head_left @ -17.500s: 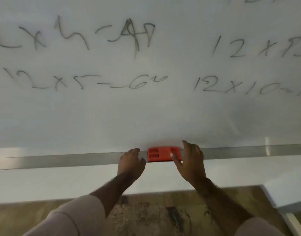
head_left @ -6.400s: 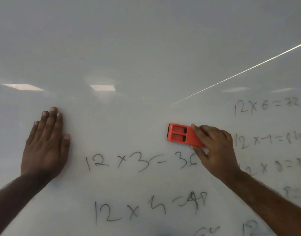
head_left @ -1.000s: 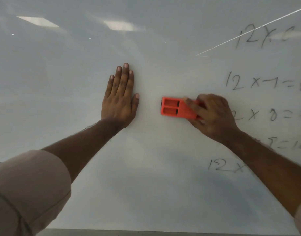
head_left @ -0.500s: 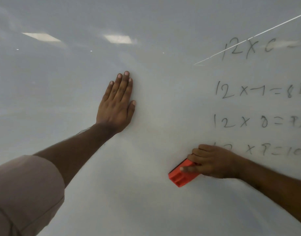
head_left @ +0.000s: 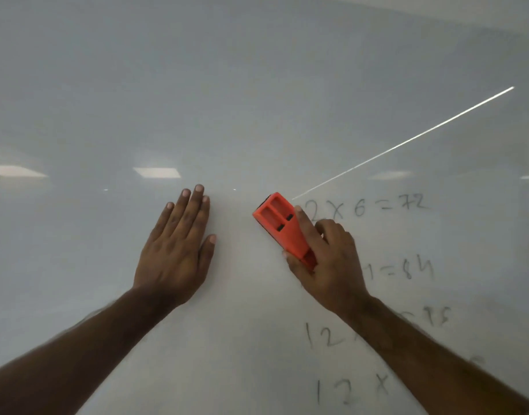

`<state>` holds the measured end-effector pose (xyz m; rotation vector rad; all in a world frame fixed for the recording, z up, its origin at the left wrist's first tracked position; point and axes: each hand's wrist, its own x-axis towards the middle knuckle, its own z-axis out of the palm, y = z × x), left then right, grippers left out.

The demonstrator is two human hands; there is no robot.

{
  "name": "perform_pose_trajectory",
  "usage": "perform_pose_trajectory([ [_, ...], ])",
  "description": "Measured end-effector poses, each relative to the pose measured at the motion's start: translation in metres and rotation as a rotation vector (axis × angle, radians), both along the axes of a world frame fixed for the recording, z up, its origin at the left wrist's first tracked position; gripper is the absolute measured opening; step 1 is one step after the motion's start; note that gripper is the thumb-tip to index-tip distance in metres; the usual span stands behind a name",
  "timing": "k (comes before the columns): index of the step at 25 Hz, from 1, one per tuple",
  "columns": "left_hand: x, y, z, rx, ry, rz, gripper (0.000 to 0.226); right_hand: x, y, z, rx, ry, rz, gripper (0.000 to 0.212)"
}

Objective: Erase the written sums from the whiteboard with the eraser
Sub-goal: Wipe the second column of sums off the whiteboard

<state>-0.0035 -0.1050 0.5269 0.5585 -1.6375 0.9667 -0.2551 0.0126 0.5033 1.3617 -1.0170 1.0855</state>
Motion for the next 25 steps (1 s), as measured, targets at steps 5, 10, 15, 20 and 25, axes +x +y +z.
perform_pose_trajectory([
  [5,-0.053,0.013,0.033,0.003,0.02,-0.048,0.06,0.023,-0.02,0.041,-0.059,-0.081,-0.09,0.068],
  [10,-0.075,0.008,0.033,-0.01,-0.004,-0.014,0.063,-0.003,-0.026,0.047,-0.081,-0.034,-0.115,0.066],
  [15,-0.077,0.004,0.032,-0.019,0.019,0.027,0.064,-0.06,-0.012,0.055,-0.162,-0.117,-0.125,0.064],
  [20,-0.079,0.005,0.031,-0.015,0.042,0.066,0.065,-0.131,0.007,0.059,-0.207,-0.231,-0.163,0.066],
  [25,-0.083,0.007,0.028,0.034,0.066,0.099,0.066,-0.177,0.017,0.052,-0.217,-0.338,-0.172,0.069],
])
